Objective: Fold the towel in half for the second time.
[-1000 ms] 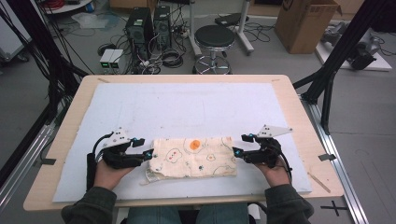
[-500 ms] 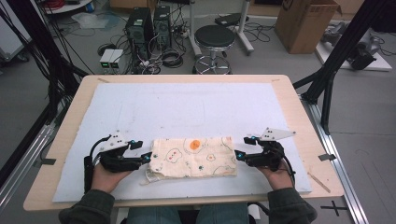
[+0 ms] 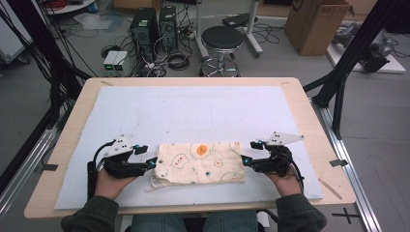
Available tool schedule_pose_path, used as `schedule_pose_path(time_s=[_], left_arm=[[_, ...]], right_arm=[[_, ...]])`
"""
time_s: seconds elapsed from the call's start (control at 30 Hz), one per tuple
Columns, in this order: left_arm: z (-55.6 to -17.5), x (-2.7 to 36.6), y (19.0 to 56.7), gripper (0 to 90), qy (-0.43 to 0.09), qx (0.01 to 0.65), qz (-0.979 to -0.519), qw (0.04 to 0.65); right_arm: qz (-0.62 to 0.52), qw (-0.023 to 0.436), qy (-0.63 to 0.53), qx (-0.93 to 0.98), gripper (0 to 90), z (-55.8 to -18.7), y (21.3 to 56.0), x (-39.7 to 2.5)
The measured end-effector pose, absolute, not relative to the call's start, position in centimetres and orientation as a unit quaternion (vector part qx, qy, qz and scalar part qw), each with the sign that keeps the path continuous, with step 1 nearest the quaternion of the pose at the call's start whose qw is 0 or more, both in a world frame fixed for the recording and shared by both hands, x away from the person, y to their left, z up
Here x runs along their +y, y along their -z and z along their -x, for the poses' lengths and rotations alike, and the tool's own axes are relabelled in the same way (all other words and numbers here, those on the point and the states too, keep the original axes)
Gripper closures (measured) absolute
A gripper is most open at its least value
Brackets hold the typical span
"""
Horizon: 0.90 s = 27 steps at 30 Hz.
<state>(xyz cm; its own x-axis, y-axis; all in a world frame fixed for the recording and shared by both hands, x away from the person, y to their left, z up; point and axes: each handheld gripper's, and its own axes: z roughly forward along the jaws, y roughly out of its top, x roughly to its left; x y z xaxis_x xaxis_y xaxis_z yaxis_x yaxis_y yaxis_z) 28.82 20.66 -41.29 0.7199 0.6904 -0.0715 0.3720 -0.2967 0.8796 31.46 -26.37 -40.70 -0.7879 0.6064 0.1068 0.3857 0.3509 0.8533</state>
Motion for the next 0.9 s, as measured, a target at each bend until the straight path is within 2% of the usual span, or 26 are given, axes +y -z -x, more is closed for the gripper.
schedule_pose_path(time_s=[0.6,0.9], left_arm=[[-32.1,20.0,41.6,42.5,-0.164,0.366,-0.79,0.464],[-34.7,19.4,42.8,50.5,-0.141,0.389,-0.792,0.449]], right_arm=[[-0.318,0.091,-0.452,0.829,30.7,-35.8,41.2,-25.1],[-0.331,0.064,-0.437,0.834,40.4,-39.0,41.6,-24.5]])
